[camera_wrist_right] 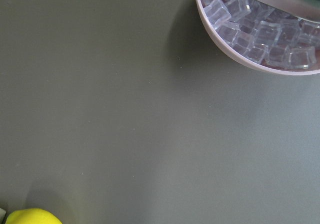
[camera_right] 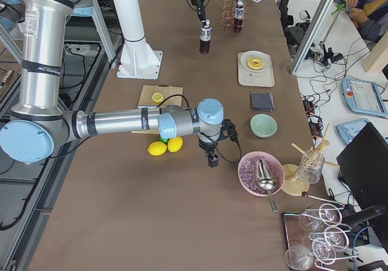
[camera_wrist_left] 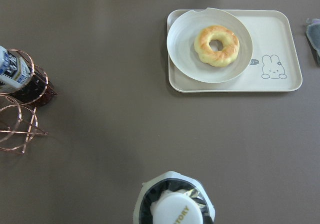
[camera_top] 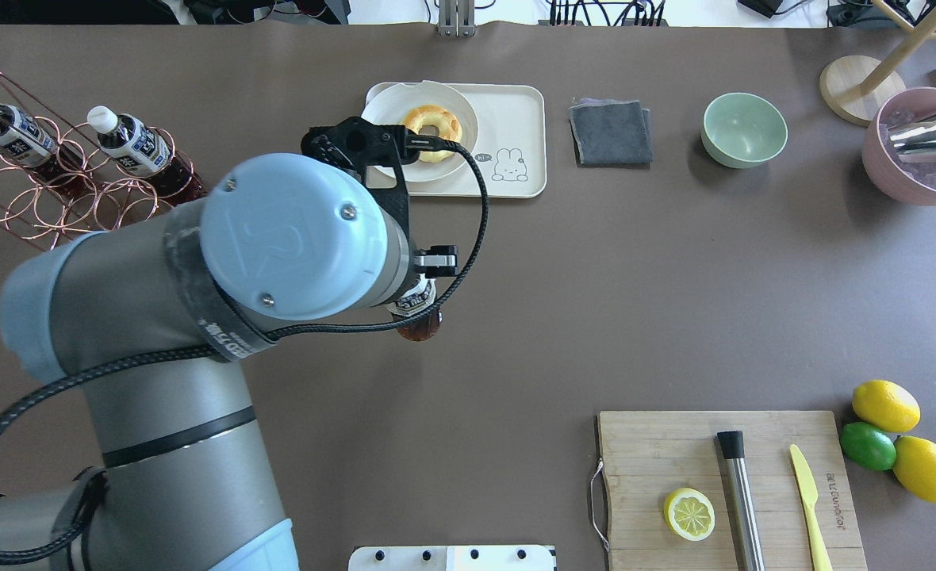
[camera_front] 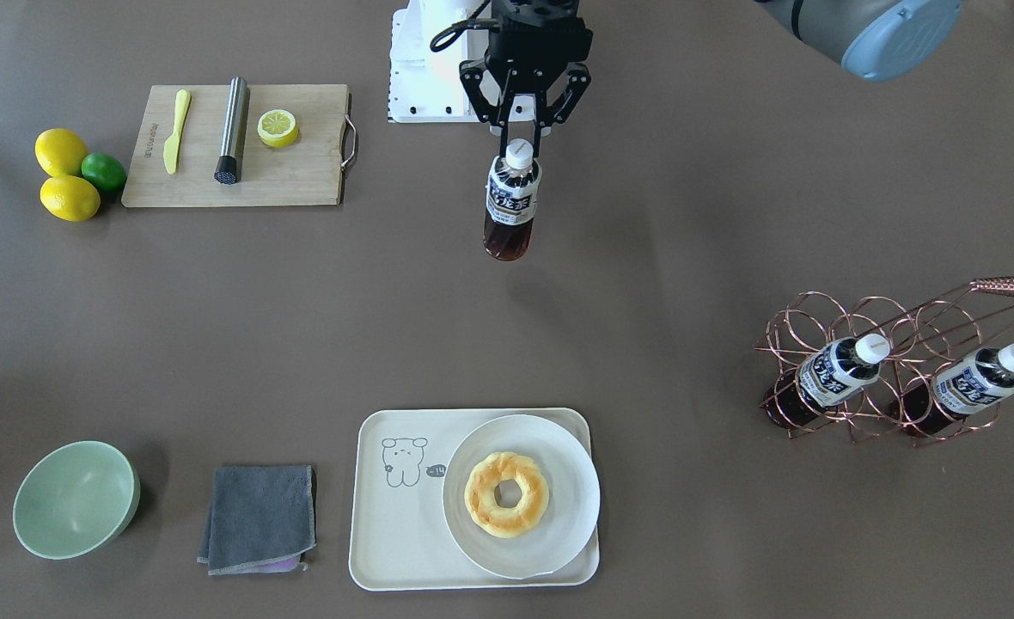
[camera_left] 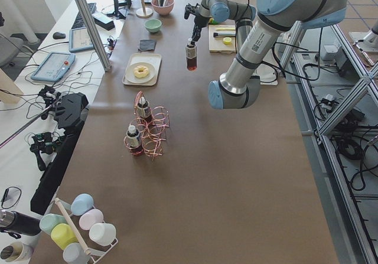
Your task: Place tea on tray
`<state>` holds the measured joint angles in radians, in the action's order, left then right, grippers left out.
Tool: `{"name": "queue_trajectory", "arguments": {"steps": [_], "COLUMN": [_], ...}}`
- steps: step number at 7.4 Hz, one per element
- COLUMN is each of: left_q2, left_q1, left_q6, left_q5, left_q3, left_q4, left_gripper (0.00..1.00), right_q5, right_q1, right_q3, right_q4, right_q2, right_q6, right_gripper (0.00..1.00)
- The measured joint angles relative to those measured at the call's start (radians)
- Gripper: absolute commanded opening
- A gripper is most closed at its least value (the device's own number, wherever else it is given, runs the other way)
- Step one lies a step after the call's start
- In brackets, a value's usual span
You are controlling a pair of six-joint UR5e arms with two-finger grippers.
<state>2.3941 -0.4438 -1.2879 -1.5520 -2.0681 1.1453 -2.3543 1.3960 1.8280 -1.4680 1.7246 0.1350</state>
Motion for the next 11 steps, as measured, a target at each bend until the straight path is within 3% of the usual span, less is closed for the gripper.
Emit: {"name": "queue_trajectory", "arguments": {"steps": [4, 9, 10, 11], "left_q2": [0.027, 0.021, 0.018, 0.015], "left_q1": [0.06, 0.071, 0.077, 0.081], "left_q6": [-0.034, -0.039, -0.038, -0.037], "left_q5": [0.036, 0.042, 0.043, 0.044], "left_q3": [0.113, 0.149, 0.152, 0.154], "left_q4": [0.09, 0.135, 0.143, 0.147], "left_gripper": [0.0, 0.0, 0.12, 0.72], "right_q5": [0.0, 0.002, 0.003, 0.003], "right_q1": [0.0, -0.004, -0.004, -0.004], "right_q3": [0.0, -0.002, -0.003, -0.008], "right_q4": [0.0, -0.001, -0.001, -0.001], "right_q2": [0.001, 0.001, 0.0, -0.003], "right_q6": [0.0, 0.0, 0.0, 0.0], "right_gripper": [1.0, 1.0, 1.0, 1.0]}}
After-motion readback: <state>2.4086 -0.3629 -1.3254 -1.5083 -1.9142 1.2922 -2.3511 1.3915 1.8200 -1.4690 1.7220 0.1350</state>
